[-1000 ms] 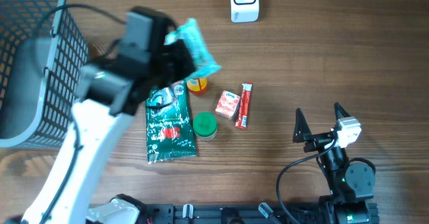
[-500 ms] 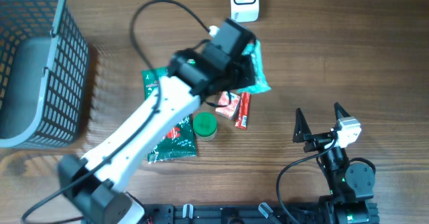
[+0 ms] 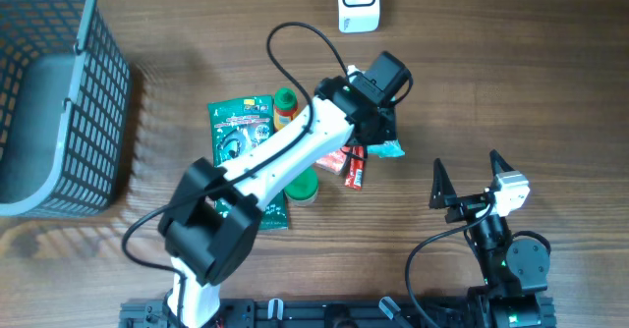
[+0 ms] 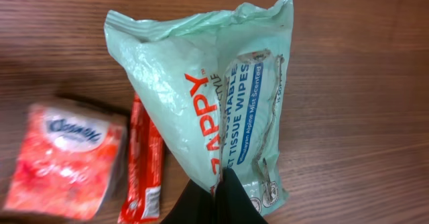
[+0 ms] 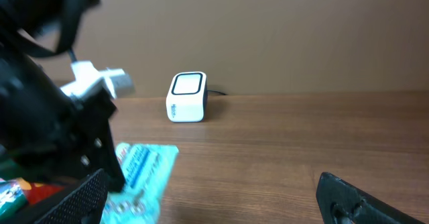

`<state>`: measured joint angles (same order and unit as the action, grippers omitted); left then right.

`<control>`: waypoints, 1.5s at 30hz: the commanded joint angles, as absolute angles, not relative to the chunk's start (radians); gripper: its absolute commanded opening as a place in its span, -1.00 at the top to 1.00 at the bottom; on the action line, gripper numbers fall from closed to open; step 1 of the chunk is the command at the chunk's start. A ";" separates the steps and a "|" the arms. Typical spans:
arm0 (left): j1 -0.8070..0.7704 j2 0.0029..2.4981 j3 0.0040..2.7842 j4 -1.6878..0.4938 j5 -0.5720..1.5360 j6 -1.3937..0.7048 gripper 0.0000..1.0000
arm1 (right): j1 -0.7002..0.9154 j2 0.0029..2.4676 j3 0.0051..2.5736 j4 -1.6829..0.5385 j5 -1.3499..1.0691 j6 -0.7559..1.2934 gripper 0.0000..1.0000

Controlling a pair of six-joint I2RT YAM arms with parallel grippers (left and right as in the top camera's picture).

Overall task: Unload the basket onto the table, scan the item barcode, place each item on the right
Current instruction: 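Carry the mint Zappy wipes pack out and lay it right of the snack, then withdraw the left gripper back toward the basket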

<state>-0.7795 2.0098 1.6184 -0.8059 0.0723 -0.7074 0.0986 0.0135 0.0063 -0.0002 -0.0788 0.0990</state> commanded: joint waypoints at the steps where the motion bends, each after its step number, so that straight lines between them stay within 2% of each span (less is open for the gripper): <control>1: -0.809 2.056 1.620 -0.789 0.073 -0.688 0.92 | 0.101 0.005 0.005 0.003 -0.087 0.085 -1.00; 10: -0.823 2.121 1.620 -0.781 0.049 -0.688 0.92 | 0.101 0.005 0.005 0.003 -0.087 0.084 -0.99; 15: -0.823 2.128 1.620 -0.781 0.036 -0.688 0.61 | 0.101 0.005 0.005 0.003 -0.087 0.084 -0.99; 19: -0.822 2.124 1.621 -0.781 0.036 -0.688 0.22 | 0.101 0.005 0.005 0.003 -0.087 0.084 -0.99; 25: -0.810 2.062 1.625 -0.782 0.032 -0.681 0.01 | 0.101 0.005 0.005 0.003 -0.087 0.085 -1.00; 38: -0.706 1.778 1.625 -0.781 0.019 -0.575 -0.04 | 0.101 0.005 0.005 0.003 -0.087 0.084 -0.99; 45: -0.654 1.617 1.625 -0.789 -0.055 -0.500 -0.09 | 0.101 0.005 0.005 0.003 -0.087 0.085 -0.99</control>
